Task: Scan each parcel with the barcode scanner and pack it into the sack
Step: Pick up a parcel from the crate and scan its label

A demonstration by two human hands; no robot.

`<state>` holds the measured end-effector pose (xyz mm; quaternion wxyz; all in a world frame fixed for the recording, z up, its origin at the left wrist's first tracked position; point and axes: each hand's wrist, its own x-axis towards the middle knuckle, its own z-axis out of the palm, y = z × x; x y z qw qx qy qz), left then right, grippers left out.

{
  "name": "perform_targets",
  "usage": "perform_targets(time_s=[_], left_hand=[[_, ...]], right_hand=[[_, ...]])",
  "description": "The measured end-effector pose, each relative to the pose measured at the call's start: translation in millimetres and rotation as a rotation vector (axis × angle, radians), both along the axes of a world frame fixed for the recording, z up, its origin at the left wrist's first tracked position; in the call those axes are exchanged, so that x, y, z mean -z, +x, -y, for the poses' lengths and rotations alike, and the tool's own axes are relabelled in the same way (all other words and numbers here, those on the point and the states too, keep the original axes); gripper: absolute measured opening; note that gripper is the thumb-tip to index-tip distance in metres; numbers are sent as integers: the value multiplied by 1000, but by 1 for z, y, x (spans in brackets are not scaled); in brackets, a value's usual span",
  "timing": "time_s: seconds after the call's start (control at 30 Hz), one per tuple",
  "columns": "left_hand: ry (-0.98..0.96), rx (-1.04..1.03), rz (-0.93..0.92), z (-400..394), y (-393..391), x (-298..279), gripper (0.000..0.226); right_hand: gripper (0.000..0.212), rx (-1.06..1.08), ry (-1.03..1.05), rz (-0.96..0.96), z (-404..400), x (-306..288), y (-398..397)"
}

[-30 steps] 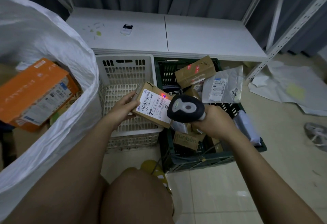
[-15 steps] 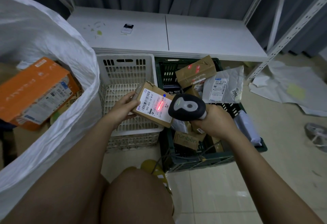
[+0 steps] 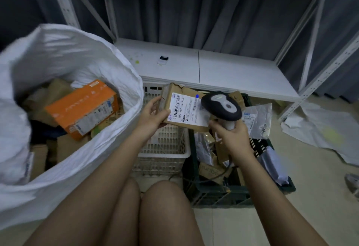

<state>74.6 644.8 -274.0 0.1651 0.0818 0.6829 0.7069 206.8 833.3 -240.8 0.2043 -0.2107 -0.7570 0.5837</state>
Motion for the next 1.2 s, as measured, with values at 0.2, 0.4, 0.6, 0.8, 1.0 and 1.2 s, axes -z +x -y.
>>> perform_targets(time_s=[0.2,0.4,0.6,0.8,1.0,1.2], left_hand=[[183,-297,-208,86,21,-65,47],[-157,-705,-453,181,10,-83,70],[-579,-569,-696,227,-24,-65,81],[-1035,-409,-882,231,-77,-34,85],[-1470,-215,-539,216,-139,-26,73],[-1235,-198,-317,210,-130,-42,77]], right_hand=[[28,-45,-151,-89,55,-45,-25],[49,-122,-133,-47,119,-51,-75],[61,-73,-52,-38,158,-27,-131],[58,-34,7,88,170,-2,-180],[34,-22,-88,-11,166,2,-203],[40,-84,-102,-24,156,-2,-196]])
